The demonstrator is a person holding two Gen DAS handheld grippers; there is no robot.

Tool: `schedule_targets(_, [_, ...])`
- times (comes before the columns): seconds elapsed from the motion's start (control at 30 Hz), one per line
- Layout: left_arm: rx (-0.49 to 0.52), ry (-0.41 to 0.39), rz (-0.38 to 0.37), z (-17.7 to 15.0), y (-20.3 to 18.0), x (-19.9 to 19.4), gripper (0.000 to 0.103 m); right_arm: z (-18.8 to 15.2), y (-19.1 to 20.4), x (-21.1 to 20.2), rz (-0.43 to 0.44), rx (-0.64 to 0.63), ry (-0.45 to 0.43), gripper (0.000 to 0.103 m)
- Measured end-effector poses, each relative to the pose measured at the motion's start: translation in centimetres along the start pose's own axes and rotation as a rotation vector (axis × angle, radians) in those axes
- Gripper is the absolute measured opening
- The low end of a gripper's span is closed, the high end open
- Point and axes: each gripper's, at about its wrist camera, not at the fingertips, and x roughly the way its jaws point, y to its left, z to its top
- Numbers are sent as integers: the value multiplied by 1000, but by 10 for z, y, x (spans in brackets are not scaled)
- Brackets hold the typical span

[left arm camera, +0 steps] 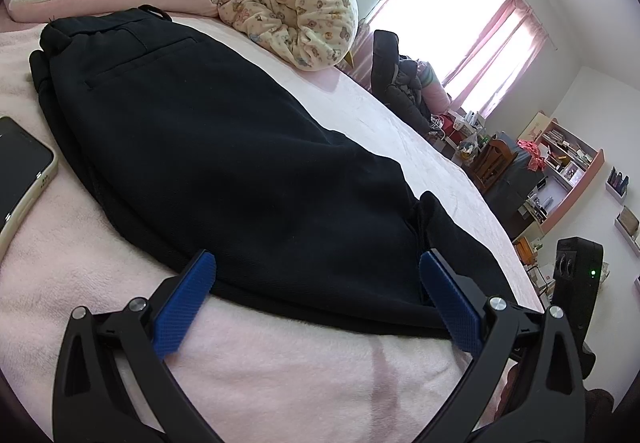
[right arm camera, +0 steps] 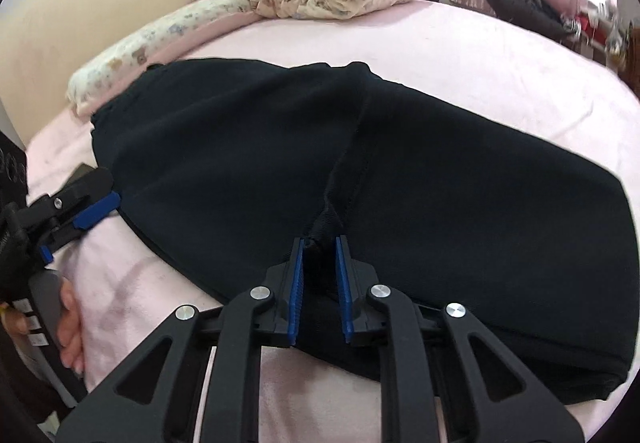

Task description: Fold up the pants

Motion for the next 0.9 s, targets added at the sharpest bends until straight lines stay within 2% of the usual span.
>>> schedule_targets(0.1, [-4, -1, -4, 1, 0, -1, 101, 4, 4, -5, 3, 0, 15, 28])
schedule_targets(0.17, [-18, -2, -13, 3, -1, -3, 101, 5, 1, -12, 50, 30, -4, 64])
schedule_targets(0.23, [-46, 28, -25, 8, 1, -6, 101, 6, 4, -14, 33, 16, -26, 74])
schedule_targets(0.33, [-177, 69, -45, 23, 14, -17, 101, 3, 9, 7, 22, -11, 61, 75])
schedule_targets(0.4, [-289, 79, -61, 41, 34, -30, 101, 3, 10, 1, 33, -9, 36, 74])
schedule_targets(0.47, [-368, 65, -61, 61, 55, -44, 101, 1, 0, -15, 130, 66, -5, 74])
schedule_targets(0.53, [-443, 51, -26, 87, 83, -58, 101, -7, -14, -34, 201, 134, -62, 75])
schedule_targets(0.63, [-543, 64, 19, 120, 120, -66, 101, -24, -37, -53, 254, 217, -106, 80])
schedule_targets(0.8, [-625, 152, 108, 147, 156, -48, 101, -61, -82, -69, 277, 367, -137, 81])
schedule_targets(0.9, [-681, 189, 88, 150, 169, -32, 101, -76, -104, -70, 314, 464, -146, 81])
